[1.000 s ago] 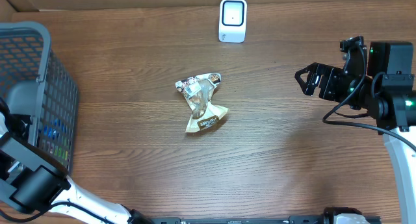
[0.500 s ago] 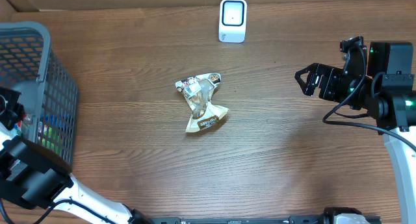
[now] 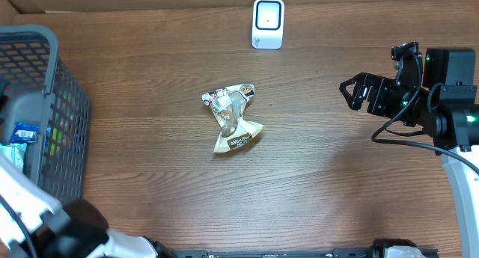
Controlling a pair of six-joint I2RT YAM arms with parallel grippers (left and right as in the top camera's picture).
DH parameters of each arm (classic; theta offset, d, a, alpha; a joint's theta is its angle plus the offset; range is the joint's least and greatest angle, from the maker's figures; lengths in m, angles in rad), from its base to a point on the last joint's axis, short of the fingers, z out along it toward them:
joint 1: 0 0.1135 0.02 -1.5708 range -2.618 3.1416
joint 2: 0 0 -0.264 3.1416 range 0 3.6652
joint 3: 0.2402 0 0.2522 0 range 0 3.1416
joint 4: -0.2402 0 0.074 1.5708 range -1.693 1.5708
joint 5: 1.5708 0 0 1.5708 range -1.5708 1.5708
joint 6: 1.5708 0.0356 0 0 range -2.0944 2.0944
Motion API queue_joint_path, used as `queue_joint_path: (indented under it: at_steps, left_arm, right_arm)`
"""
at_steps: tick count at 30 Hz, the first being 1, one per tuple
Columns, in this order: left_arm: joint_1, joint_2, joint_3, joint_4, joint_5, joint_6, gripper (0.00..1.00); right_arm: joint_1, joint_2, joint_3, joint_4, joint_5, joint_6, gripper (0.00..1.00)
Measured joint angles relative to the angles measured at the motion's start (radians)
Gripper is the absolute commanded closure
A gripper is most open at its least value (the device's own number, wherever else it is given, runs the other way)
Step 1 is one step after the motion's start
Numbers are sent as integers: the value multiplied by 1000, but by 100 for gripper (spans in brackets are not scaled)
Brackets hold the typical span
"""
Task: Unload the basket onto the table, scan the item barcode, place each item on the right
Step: 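Return the left gripper into the basket toward the green bag, then grasp the green-and-clear snack bag with the left gripper and lift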
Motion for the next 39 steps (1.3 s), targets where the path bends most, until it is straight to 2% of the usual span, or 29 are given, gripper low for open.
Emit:
queue_joint_path:
  at_steps: [4, 5, 8, 9, 12, 17, 24, 33, 39]
  left_arm:
    - [0, -100, 4, 29, 0, 0, 94]
    - [0, -113, 6, 31, 0, 0, 82]
    - [0, -138, 12, 32, -5, 4, 38]
    - [0, -138, 13, 31, -8, 5, 30]
    - [0, -115, 13, 20, -12, 14, 19]
    - [5, -10, 12, 3, -11, 45, 13]
    - [38, 204, 10, 12, 31, 117, 13]
    - [43, 444, 10, 9, 86, 302, 12]
    - [30, 573, 9, 10, 93, 348, 12]
  right_arm:
    - [0, 0, 0, 0, 0, 0, 0]
    - [0, 0, 0, 0, 0, 0, 0]
    - [0, 0, 0, 1, 0, 0, 0]
    - [0, 0, 0, 0, 0, 0, 0]
    - [0, 0, 0, 0, 0, 0, 0]
    - [0, 0, 0, -1, 0, 0, 0]
    - [0, 0, 0, 0, 0, 0, 0]
    - [0, 0, 0, 1, 0, 0, 0]
    - [0, 0, 0, 4, 0, 0, 0]
